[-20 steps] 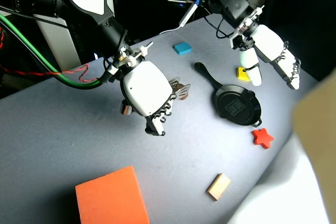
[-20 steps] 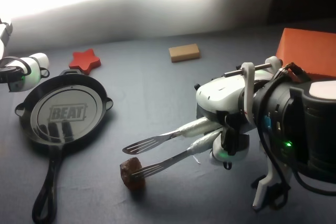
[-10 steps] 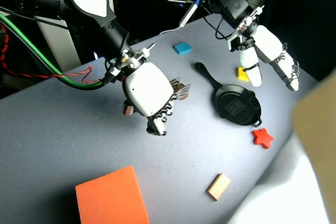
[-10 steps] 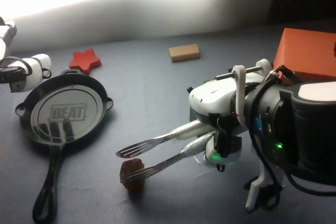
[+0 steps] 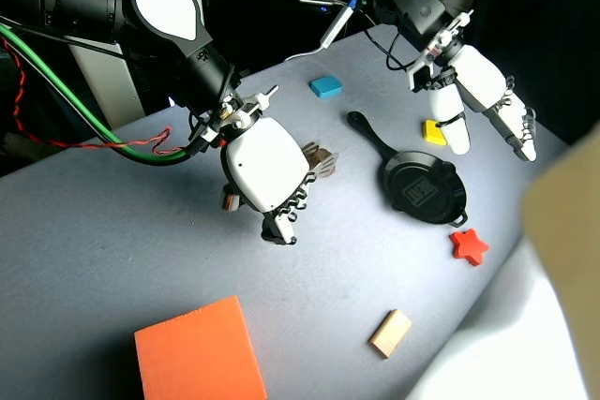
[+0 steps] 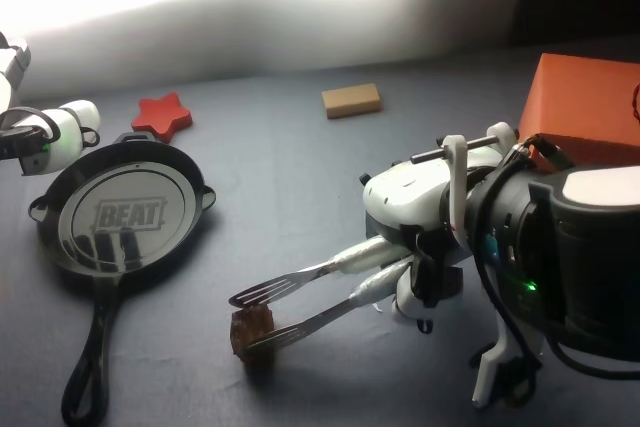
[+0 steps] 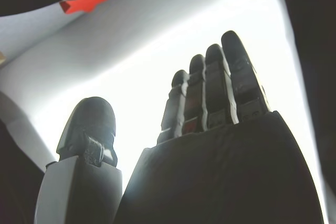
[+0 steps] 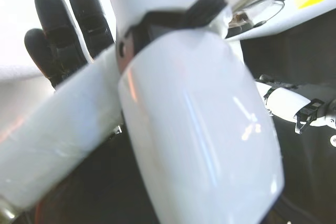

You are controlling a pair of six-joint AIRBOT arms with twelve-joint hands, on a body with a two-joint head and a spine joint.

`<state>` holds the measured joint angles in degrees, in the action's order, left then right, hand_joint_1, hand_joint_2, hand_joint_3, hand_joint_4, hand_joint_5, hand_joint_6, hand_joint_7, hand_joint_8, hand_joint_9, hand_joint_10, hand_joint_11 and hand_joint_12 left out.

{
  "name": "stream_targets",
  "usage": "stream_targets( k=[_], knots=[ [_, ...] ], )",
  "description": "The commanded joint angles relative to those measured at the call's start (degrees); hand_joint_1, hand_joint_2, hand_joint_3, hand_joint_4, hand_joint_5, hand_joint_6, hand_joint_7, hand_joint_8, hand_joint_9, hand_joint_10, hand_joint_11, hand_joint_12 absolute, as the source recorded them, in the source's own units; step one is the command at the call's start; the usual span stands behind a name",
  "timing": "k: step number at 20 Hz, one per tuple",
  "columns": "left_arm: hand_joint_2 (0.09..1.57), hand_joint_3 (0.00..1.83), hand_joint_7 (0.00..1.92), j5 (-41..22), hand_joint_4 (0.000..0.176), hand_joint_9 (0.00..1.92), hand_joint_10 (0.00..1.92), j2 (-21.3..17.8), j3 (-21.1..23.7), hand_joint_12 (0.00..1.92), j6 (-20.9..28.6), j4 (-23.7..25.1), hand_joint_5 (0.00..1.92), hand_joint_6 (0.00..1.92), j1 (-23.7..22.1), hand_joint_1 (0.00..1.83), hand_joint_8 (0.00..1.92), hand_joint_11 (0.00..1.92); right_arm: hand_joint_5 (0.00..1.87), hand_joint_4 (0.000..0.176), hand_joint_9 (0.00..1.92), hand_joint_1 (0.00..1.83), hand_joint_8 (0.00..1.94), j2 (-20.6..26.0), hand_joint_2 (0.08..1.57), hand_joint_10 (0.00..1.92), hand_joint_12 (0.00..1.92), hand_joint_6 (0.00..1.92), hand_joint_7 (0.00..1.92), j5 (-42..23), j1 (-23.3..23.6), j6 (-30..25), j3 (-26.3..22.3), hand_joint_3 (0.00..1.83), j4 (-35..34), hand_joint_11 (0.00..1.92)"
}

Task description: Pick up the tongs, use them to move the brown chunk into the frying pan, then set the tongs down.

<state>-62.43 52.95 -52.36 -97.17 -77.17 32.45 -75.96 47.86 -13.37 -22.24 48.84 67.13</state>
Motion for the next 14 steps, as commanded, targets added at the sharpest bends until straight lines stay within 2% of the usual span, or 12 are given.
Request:
stream_targets(
  k=[1, 4, 6, 10, 12, 13, 14],
  knots=[
    [1.39, 0.00, 0.09, -4.88, 0.033, 0.10, 0.01, -0.57, -0.28, 0.51, 0.26, 3.98, 0.02, 0.00, -0.21, 0.13, 0.00, 0.00, 0.81, 0.000, 0.96, 1.11, 0.00, 0.12, 1.19, 0.01, 1.27, 1.22, 1.01, -0.59, 0.18, -0.11, 0.04, 0.00, 3.35, 0.41],
    [1.39, 0.00, 0.09, -4.88, 0.031, 0.11, 0.00, -0.58, -0.26, 0.56, 0.26, 3.98, 0.03, 0.00, -0.19, 0.15, 0.00, 0.00, 0.81, 0.000, 0.95, 1.11, 0.00, -0.04, 1.20, 0.01, 1.27, 1.23, 1.01, -0.82, -0.04, -0.11, 0.12, 0.00, 3.43, 0.39],
    [1.39, 0.00, 0.09, -4.88, 0.033, 0.11, 0.00, -0.58, 0.08, 0.50, 0.26, 3.98, 0.03, 0.00, -0.15, 0.16, 0.00, 0.00, 0.81, 0.000, 0.96, 1.11, 0.00, -0.29, 1.20, 0.01, 1.27, 1.23, 1.01, -0.92, -0.21, -0.11, 0.40, 0.00, 3.55, 0.40],
    [1.40, 0.00, 0.08, -4.88, 0.035, 0.10, 0.00, -0.56, 0.84, 0.55, 0.25, 3.97, 0.03, 0.00, -0.11, 0.16, 0.00, 0.00, 0.80, 0.000, 0.95, 1.11, 0.00, -0.58, 1.20, 0.01, 1.28, 1.24, 1.00, -1.00, -0.21, -0.11, 0.74, 0.00, 3.60, 0.38],
    [1.37, 0.00, 0.12, -4.88, 0.037, 0.13, 0.01, -0.56, 1.11, 0.63, 0.25, 3.97, 0.05, 0.01, -0.11, 0.23, 0.01, 0.00, 0.82, 0.000, 0.95, 1.11, 0.00, -0.62, 1.19, 0.01, 1.27, 1.21, 1.01, -1.00, -0.20, -0.11, 0.74, 0.00, 3.60, 0.39],
    [1.37, 0.00, 0.12, -4.79, 0.040, 0.13, 0.01, -0.56, 1.31, 0.63, 0.25, 3.98, 0.06, 0.01, -0.11, 0.25, 0.00, 0.00, 0.72, 0.000, 0.94, 1.09, 0.01, -0.62, 1.14, 0.01, 1.26, 0.71, 0.99, -1.00, -0.20, -0.11, 0.73, 0.00, 3.60, 0.38],
    [1.38, 0.00, 0.08, -4.54, 0.039, 0.09, 0.01, -0.58, 1.53, 0.53, 0.25, 3.98, 0.03, 0.01, -0.07, 0.21, 0.00, 0.00, 0.78, 0.000, 0.94, 1.09, 0.01, -0.61, 1.12, 0.00, 1.24, 0.44, 0.99, -0.99, -0.16, -0.11, 0.73, 0.00, 3.60, 0.39]
  ],
)
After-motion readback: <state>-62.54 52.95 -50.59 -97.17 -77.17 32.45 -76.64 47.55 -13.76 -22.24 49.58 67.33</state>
